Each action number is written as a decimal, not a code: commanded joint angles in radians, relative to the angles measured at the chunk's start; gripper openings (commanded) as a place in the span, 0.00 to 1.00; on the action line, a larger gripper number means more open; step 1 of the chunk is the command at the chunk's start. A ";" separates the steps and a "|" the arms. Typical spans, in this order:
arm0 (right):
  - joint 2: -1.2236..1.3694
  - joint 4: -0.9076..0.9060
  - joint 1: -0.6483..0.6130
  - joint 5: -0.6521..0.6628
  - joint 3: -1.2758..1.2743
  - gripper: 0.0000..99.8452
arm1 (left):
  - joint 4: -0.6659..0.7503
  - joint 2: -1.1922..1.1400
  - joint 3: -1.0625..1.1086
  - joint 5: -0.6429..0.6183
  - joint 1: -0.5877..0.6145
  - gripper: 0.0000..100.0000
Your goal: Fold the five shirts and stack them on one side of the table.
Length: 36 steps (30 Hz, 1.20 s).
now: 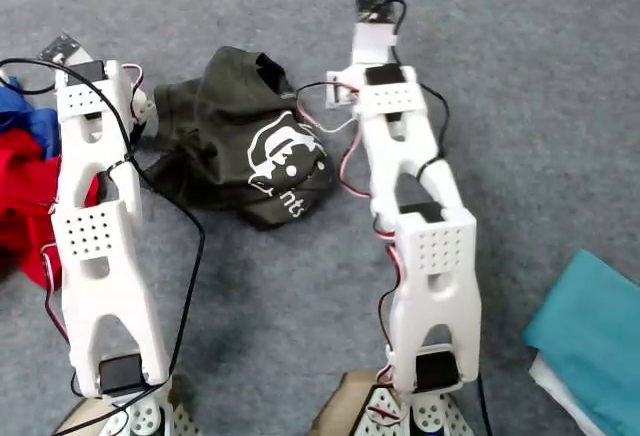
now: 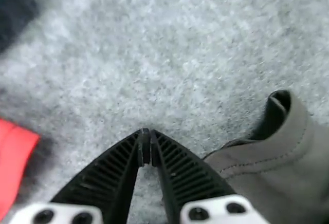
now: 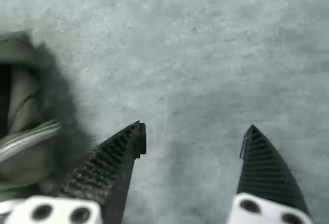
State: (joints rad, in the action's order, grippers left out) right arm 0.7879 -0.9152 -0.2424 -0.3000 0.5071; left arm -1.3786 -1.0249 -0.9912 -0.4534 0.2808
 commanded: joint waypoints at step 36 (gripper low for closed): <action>0.186 -0.020 0.074 -0.209 0.400 0.01 | 0.011 0.015 -0.041 0.006 0.005 0.03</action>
State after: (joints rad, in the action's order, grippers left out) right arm 0.9843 -0.9306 -0.2363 -0.4411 0.8385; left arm -1.3786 -1.0249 -0.9912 -0.4534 0.2808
